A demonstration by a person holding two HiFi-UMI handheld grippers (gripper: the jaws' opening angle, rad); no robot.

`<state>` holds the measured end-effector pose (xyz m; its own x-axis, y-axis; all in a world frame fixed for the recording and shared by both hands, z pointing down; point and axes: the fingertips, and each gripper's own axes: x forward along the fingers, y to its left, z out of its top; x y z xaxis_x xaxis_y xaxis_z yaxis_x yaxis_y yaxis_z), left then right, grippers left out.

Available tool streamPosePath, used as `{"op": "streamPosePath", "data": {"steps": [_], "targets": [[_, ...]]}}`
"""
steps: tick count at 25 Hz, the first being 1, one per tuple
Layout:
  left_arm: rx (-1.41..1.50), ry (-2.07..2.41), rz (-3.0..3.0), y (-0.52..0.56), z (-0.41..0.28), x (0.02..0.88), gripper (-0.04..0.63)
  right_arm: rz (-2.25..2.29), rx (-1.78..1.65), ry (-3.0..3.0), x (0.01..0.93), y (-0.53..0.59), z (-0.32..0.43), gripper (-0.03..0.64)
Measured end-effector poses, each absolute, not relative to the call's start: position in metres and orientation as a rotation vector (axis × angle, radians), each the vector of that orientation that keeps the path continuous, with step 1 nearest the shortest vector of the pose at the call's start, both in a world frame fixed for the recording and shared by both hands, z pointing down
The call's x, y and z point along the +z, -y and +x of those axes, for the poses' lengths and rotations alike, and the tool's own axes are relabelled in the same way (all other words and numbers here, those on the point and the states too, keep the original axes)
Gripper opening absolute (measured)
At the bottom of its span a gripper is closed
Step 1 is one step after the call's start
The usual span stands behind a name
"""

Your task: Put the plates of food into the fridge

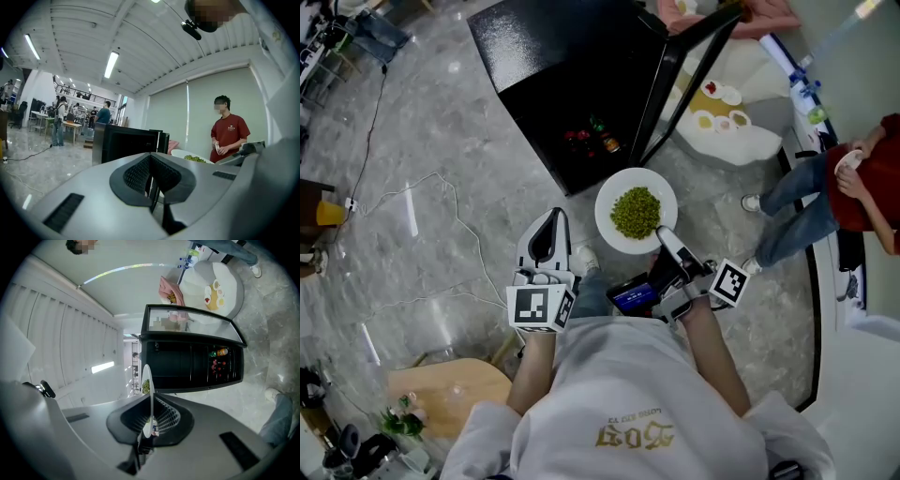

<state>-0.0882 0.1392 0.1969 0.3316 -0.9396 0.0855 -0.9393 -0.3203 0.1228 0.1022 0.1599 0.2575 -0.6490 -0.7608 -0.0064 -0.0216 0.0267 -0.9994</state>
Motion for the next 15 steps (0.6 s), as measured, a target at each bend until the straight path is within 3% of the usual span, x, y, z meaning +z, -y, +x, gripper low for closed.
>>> {"op": "streamPosePath", "data": {"steps": [15], "targets": [[0.006,1.728,2.473,-0.055,-0.113,0.196,0.006,-0.802,-1.665,-1.727,0.262,-0.082,0.070,0.017]]}}
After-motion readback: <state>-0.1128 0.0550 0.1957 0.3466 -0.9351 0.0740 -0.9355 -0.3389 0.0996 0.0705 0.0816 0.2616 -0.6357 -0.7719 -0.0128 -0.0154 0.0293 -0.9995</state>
